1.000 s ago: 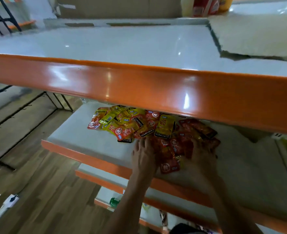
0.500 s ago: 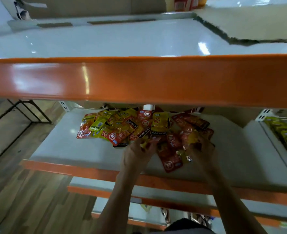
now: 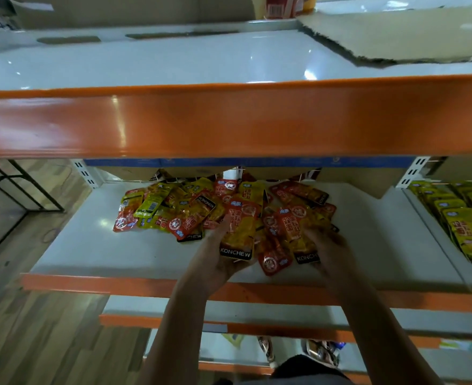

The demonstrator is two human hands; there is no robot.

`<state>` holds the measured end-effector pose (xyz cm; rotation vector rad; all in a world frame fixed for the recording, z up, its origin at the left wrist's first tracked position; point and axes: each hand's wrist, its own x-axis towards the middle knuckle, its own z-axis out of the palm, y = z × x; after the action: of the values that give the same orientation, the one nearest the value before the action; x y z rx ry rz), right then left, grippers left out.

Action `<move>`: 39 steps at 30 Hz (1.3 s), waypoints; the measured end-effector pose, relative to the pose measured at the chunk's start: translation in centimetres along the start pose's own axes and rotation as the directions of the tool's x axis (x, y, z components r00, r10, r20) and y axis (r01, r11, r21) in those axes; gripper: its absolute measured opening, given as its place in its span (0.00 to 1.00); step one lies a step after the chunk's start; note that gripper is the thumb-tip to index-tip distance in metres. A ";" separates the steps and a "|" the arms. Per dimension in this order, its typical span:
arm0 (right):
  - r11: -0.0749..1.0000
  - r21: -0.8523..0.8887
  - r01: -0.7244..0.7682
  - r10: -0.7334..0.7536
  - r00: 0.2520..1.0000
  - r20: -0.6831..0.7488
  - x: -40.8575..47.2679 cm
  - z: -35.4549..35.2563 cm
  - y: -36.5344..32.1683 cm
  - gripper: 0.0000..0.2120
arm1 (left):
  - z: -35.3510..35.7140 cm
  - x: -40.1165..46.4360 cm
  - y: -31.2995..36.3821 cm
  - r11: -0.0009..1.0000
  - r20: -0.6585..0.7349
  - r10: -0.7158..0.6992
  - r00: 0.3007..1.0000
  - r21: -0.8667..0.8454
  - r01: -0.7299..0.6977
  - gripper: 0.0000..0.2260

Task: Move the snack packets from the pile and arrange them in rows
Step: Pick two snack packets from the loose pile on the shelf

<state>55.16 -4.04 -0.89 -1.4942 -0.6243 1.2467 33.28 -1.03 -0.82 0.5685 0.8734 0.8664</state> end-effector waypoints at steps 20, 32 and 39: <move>0.992 0.065 0.112 -0.095 0.969 -0.228 -4.6 -11.6 -0.5 0.08 | 8.7 3.5 -4.3 0.841 0.119 0.117 0.986 0.516 -0.162 0.09; 0.982 0.101 0.157 -0.098 0.894 -0.438 -9.5 -25.9 -0.1 0.08 | 21.4 4.1 -12.4 0.774 0.229 0.022 0.973 0.613 -0.162 0.09; 0.985 0.084 0.152 -0.085 0.845 -0.527 -12.4 -36.8 0.2 0.08 | 30.3 3.7 -19.7 0.721 0.314 -0.004 0.950 0.659 -0.214 0.06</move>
<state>85.04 -28.80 0.45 -1.5749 -0.2624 0.7148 68.17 -11.16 -0.54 1.3864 0.8793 0.5071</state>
